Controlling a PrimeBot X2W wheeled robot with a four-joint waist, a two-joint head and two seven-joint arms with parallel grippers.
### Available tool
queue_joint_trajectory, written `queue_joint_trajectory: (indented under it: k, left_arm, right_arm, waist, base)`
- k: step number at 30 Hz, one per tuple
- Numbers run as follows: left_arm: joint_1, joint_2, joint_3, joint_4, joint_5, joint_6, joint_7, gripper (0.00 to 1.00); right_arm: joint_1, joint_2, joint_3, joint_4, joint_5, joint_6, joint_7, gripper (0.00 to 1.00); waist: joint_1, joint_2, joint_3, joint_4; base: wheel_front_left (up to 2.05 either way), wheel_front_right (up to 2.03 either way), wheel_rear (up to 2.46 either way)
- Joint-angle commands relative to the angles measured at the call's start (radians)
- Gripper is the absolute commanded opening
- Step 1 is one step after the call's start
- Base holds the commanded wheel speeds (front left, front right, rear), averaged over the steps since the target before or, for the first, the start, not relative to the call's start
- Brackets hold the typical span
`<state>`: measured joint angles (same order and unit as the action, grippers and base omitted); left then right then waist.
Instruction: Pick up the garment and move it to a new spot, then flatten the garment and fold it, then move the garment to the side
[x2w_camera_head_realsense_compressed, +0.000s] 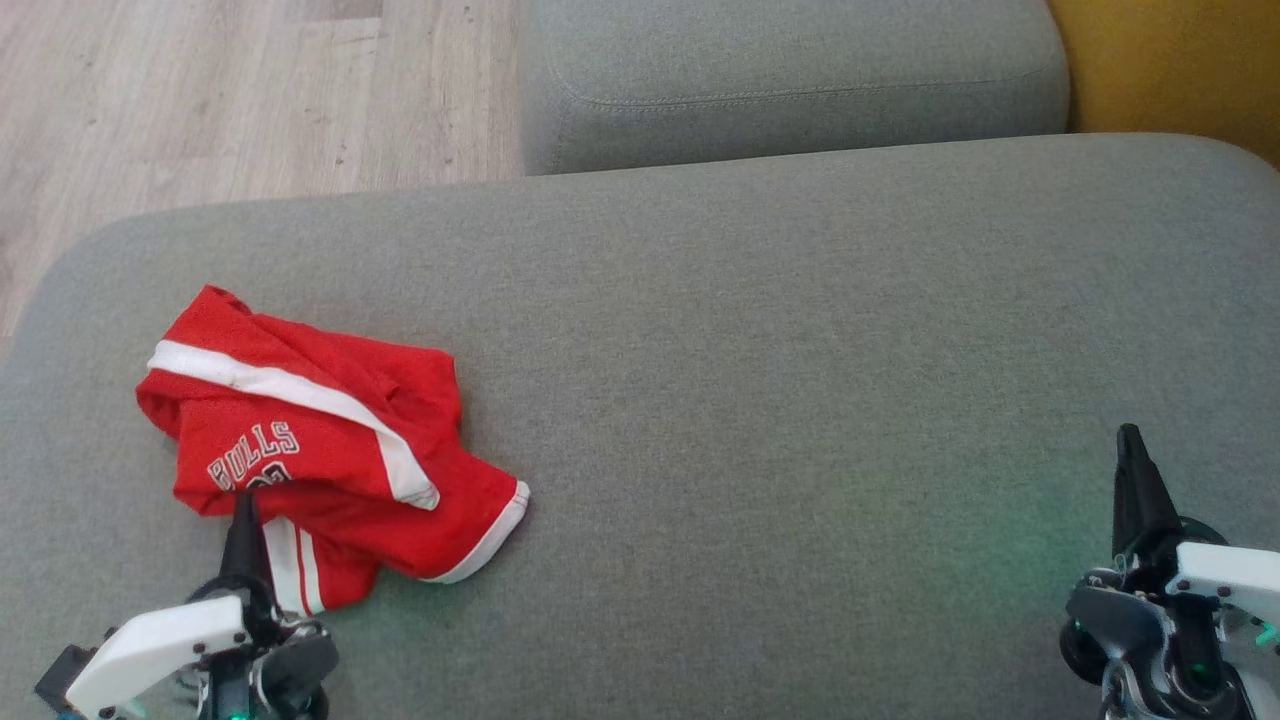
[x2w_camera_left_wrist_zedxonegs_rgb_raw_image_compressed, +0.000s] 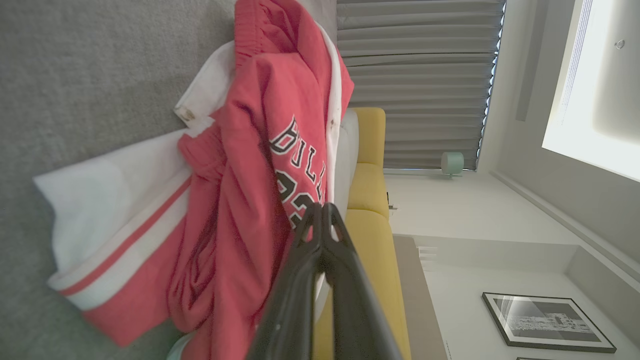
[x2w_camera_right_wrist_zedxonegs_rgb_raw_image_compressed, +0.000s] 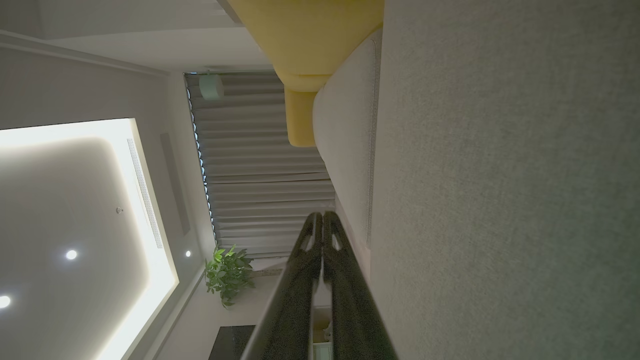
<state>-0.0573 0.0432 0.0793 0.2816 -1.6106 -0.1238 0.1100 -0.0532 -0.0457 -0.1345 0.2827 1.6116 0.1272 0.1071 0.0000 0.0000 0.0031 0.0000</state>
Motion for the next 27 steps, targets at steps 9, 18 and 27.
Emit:
queue_joint_trajectory:
  k: [9,18,27]
  left_arm:
    - [-0.051,0.007,0.034,-0.037,0.002,-0.007,0.003,0.00]
    - [0.020,-0.002,-0.011,0.028,0.002,0.000,-0.014,1.00]
    - [0.026,-0.001,-0.017,0.003,0.017,0.000,-0.040,1.00]
  right_arm:
    - [-0.055,-0.004,0.021,-0.038,-0.003,0.003,0.006,0.00]
    - [0.020,0.003,0.013,0.030,-0.007,0.000,-0.013,1.00]
    - [0.022,0.002,0.021,0.012,-0.038,0.000,-0.040,1.00]
  waist:
    - [0.0000,0.0000,0.000,0.000]
    - [0.0000,0.0000,0.001,-0.001]
    - [0.0000,0.0000,0.001,0.000]
  base:
    - [0.00,0.00,0.00]
    - [0.00,0.00,0.00]
    - [0.00,0.00,0.00]
